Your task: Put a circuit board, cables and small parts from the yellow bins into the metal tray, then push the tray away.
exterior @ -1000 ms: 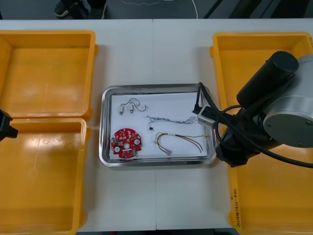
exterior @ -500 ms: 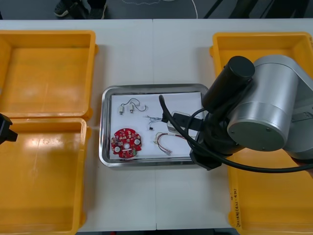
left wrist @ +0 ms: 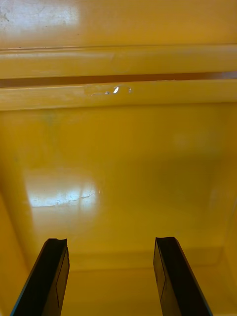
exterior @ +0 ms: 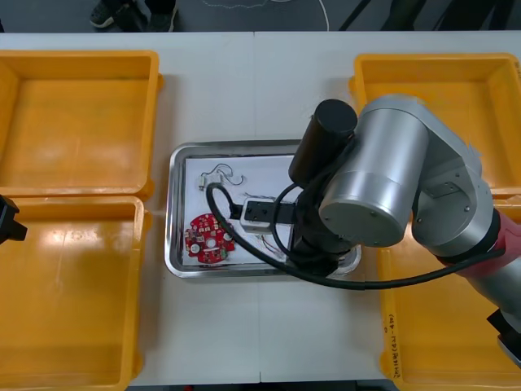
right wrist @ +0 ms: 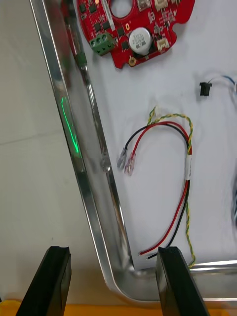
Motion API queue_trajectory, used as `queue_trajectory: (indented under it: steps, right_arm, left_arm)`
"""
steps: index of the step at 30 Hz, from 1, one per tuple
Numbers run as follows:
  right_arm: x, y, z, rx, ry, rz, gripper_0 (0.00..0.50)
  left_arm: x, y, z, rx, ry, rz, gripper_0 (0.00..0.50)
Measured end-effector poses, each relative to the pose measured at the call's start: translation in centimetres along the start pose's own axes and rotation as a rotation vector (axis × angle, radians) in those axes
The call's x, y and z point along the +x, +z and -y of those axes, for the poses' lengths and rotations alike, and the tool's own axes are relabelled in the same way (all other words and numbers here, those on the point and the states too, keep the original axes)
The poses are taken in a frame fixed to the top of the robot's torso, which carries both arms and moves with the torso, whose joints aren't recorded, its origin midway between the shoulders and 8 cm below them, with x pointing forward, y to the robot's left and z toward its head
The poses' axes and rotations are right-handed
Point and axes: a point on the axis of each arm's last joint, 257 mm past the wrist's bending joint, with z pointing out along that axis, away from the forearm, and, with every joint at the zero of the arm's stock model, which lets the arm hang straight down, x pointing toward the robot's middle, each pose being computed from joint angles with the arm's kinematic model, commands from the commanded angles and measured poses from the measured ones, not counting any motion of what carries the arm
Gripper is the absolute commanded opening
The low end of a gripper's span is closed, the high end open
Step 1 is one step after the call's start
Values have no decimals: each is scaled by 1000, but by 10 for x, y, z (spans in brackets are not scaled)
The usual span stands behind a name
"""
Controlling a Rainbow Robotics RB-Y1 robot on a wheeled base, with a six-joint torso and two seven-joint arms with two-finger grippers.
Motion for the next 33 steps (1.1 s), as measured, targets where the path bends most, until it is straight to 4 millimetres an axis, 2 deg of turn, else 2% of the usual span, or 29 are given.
queue_trajectory:
  steps: [9, 19, 24, 33]
  right_arm:
    - [-26, 13, -15, 50, -175, -5, 500]
    - [-46, 29, -32, 9, -187, 8, 500]
    - [-52, 39, -35, 8, -198, 8, 500]
    - [-50, 52, -40, 54, -260, -32, 500]
  left_arm:
    - [0, 0, 0, -1, 0, 0, 500]
    - [0, 0, 0, -1, 0, 0, 500]
    - [0, 0, 0, -1, 0, 0, 500]
    - [0, 0, 0, -1, 0, 0, 500]
